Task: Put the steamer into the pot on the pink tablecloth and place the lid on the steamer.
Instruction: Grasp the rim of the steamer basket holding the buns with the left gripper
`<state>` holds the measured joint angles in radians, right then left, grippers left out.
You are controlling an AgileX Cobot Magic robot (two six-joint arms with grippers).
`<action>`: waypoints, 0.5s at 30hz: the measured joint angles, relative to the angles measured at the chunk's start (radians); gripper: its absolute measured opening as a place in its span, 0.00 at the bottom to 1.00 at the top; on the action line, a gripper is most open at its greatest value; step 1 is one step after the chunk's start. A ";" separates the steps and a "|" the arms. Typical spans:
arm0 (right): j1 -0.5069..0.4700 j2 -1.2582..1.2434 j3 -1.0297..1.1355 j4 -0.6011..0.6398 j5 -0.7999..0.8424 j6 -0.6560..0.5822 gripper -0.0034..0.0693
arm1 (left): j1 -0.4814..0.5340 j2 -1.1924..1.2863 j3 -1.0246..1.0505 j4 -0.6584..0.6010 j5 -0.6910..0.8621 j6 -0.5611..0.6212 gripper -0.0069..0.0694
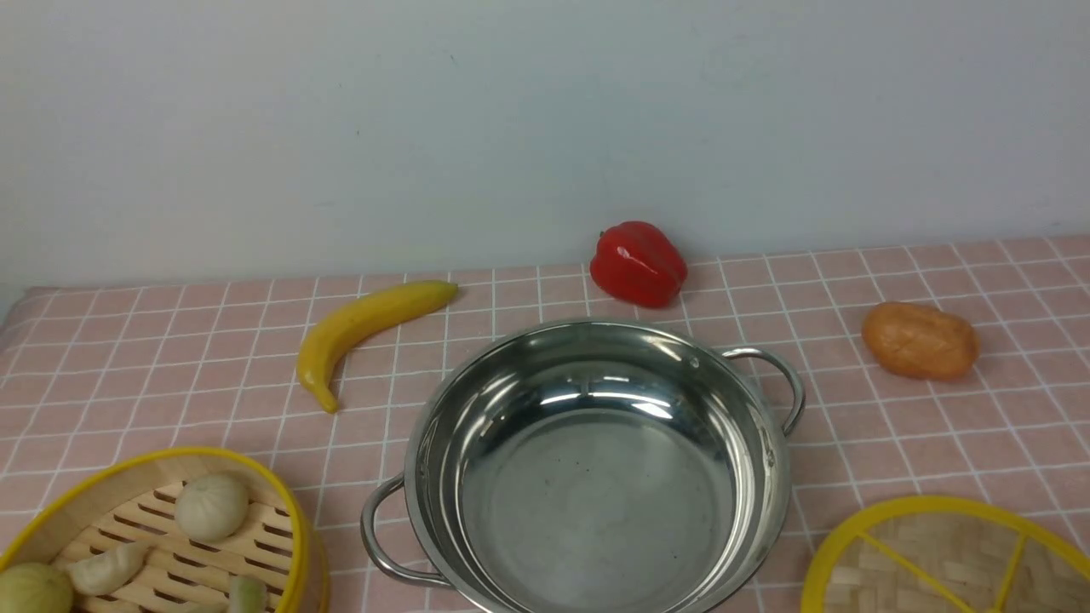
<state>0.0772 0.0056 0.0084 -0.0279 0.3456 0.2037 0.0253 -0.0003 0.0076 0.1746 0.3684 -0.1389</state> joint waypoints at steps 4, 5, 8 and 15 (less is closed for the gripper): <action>0.000 0.000 0.000 0.000 0.000 0.000 0.38 | 0.000 0.000 0.000 0.083 0.000 0.009 0.41; 0.000 0.000 0.000 0.000 0.000 0.000 0.38 | 0.000 0.000 0.000 0.103 0.000 0.010 0.41; 0.000 0.000 0.000 0.000 0.000 0.000 0.38 | 0.000 0.000 0.000 0.132 0.000 0.012 0.41; 0.000 0.000 0.000 0.000 0.000 0.000 0.38 | 0.000 0.000 0.000 0.144 0.000 0.014 0.41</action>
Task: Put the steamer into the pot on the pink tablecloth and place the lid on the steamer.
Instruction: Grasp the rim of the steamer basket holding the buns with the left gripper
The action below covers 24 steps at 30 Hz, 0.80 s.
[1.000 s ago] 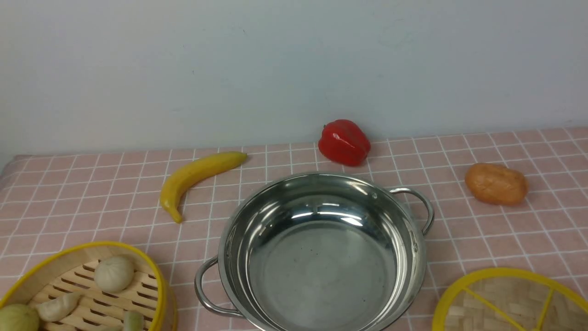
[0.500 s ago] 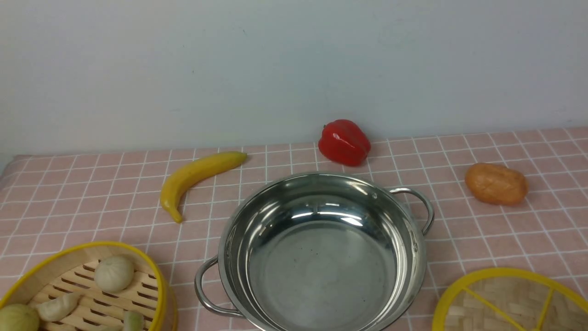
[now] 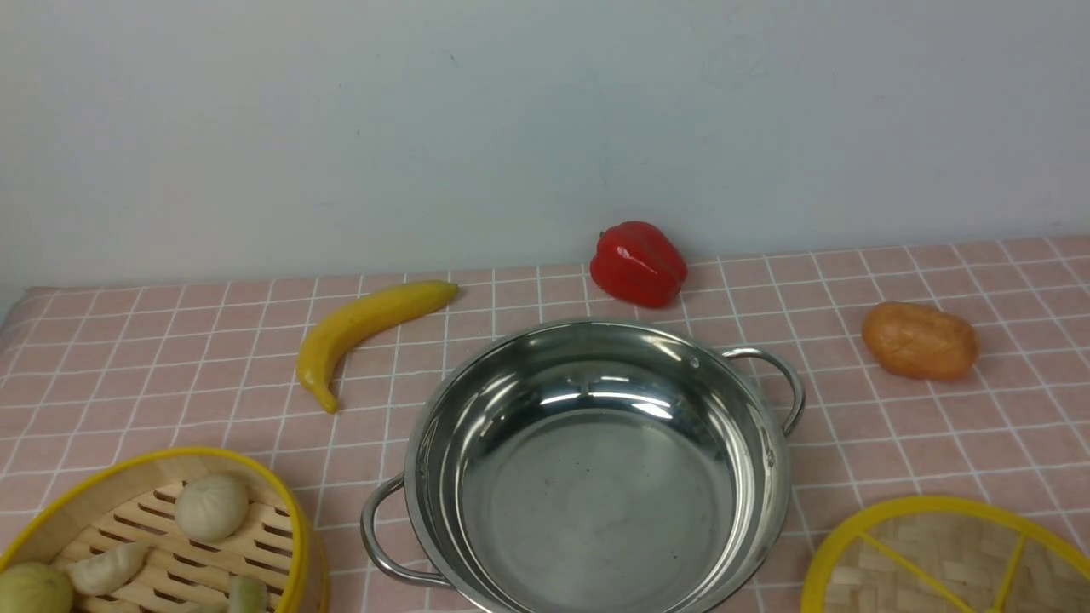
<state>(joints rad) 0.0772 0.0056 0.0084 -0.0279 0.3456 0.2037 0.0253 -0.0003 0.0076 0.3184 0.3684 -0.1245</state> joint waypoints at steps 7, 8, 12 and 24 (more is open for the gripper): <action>0.000 0.000 0.000 0.000 0.000 -0.002 0.38 | 0.000 0.000 0.000 0.003 0.000 0.000 0.41; 0.000 0.000 0.000 0.000 0.000 -0.002 0.38 | 0.000 0.000 0.000 0.003 0.000 0.000 0.41; 0.000 0.000 0.000 0.000 0.000 -0.003 0.38 | 0.000 0.000 0.000 -0.067 -0.037 -0.041 0.41; 0.000 0.000 0.000 0.000 0.000 -0.002 0.38 | 0.000 0.000 -0.015 -0.407 -0.317 -0.157 0.41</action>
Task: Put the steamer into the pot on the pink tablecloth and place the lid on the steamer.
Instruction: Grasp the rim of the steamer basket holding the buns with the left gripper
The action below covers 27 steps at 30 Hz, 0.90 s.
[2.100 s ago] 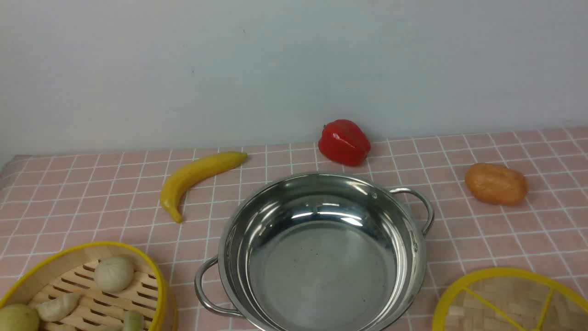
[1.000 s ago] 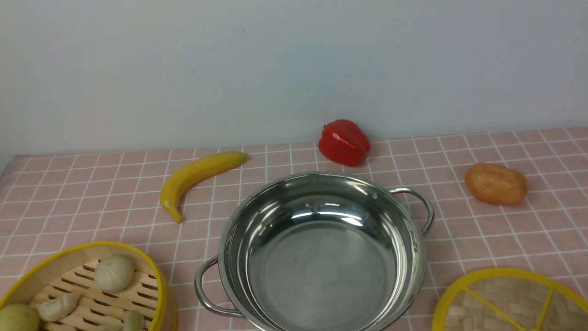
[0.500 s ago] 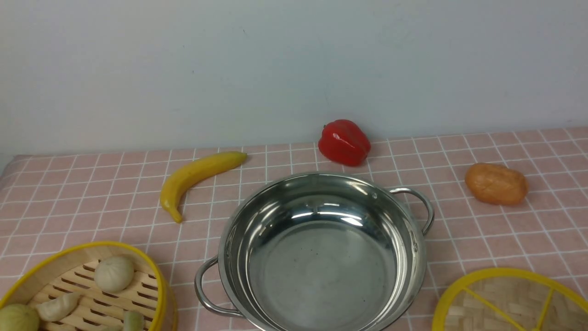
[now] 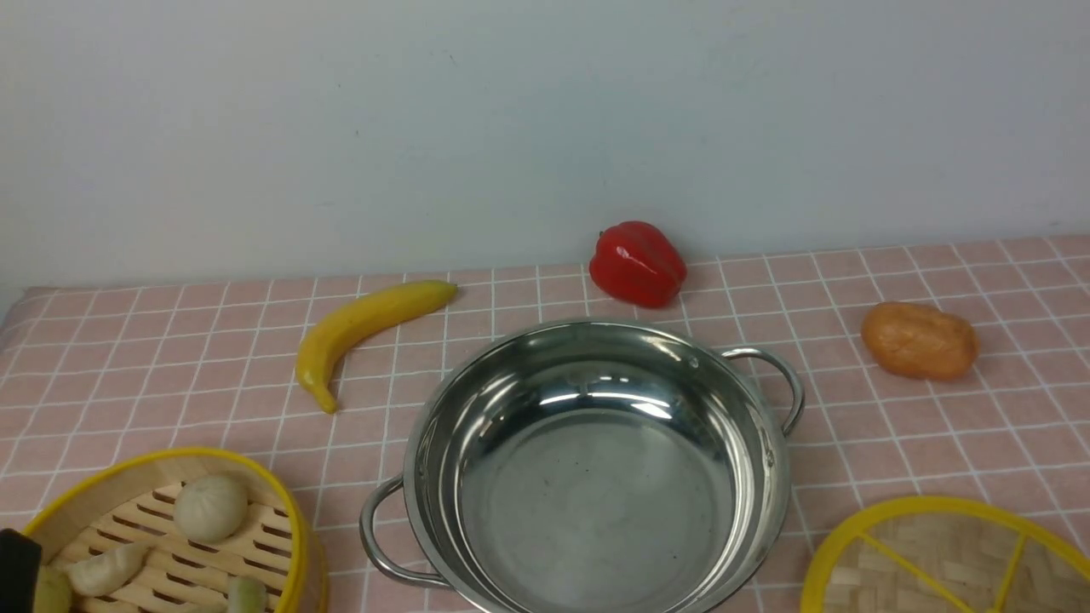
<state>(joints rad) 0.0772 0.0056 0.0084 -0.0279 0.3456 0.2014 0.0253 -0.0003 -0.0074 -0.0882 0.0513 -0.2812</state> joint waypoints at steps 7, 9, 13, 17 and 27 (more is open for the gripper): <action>0.000 0.000 0.000 0.000 0.000 0.000 0.38 | 0.000 0.155 -0.167 -0.026 0.177 -0.005 0.41; 0.000 0.000 0.000 0.000 0.000 0.000 0.38 | 0.000 0.327 -0.305 -0.029 0.358 0.054 0.41; 0.000 0.000 0.000 0.000 0.000 0.000 0.38 | 0.000 0.536 -0.481 -0.052 0.623 0.219 0.41; 0.000 0.000 0.000 0.000 0.000 0.000 0.38 | 0.000 0.775 -0.633 -0.123 0.903 0.520 0.41; 0.000 0.000 0.000 0.000 0.000 0.001 0.38 | 0.000 1.228 -0.769 -0.264 0.968 0.752 0.41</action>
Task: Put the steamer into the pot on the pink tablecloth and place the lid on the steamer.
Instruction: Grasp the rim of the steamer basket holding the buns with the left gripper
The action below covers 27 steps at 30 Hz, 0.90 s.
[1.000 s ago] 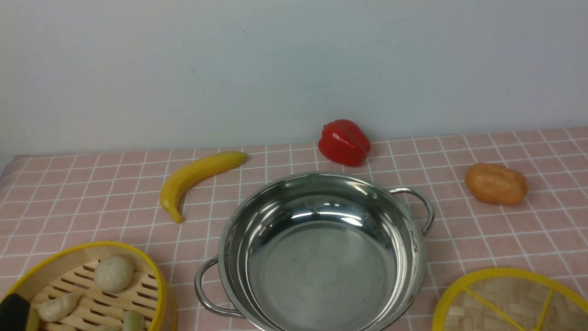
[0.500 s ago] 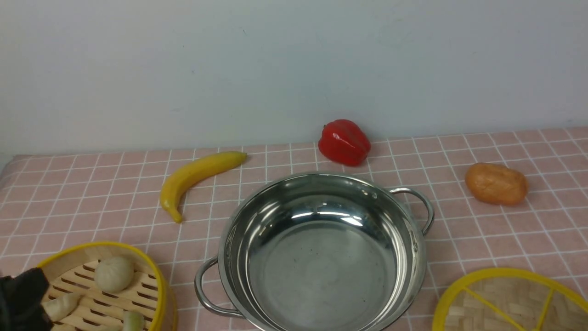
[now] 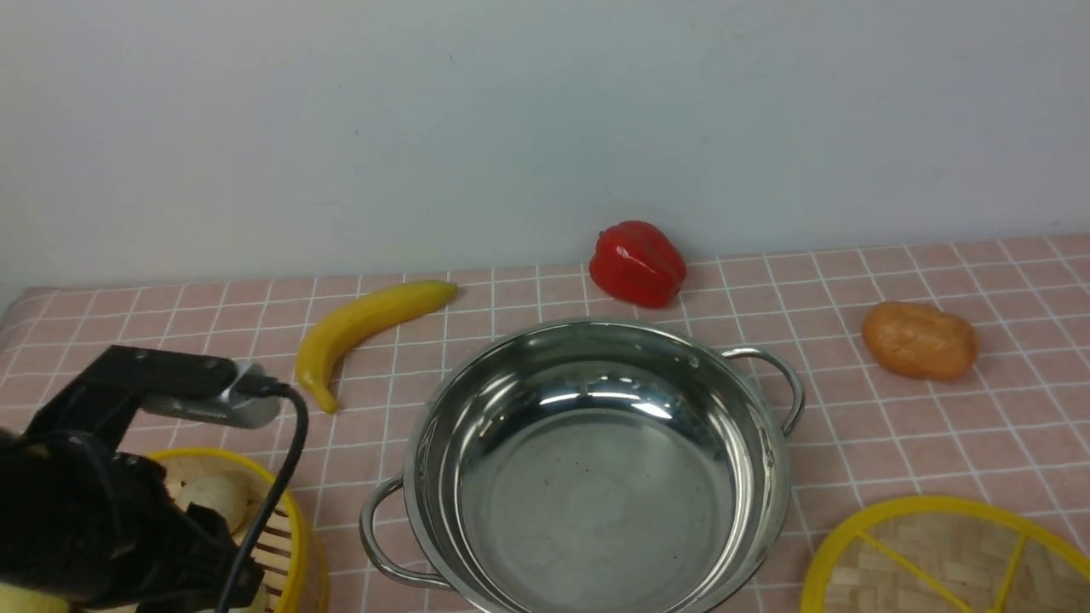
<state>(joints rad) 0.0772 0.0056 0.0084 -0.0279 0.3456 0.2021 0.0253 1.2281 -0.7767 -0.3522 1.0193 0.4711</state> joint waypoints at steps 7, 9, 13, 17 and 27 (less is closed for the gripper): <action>0.000 0.000 0.000 0.000 0.000 0.000 0.38 | 0.000 0.198 -0.045 -0.009 -0.010 0.002 0.41; 0.000 0.000 0.000 0.000 0.000 0.000 0.38 | 0.000 0.275 -0.052 -0.023 -0.028 0.008 0.41; 0.000 0.000 0.000 0.000 0.000 0.000 0.38 | 0.000 0.361 -0.054 -0.024 -0.053 0.010 0.41; 0.000 0.000 0.000 0.000 -0.001 0.000 0.38 | 0.000 0.414 -0.055 -0.031 -0.094 0.010 0.41; 0.000 0.000 0.000 0.000 -0.002 0.000 0.38 | 0.000 0.448 -0.056 -0.053 -0.099 -0.001 0.19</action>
<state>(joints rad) 0.0772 0.0056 0.0084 -0.0279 0.3440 0.2021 0.0253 1.6757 -0.8328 -0.4048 0.9201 0.4705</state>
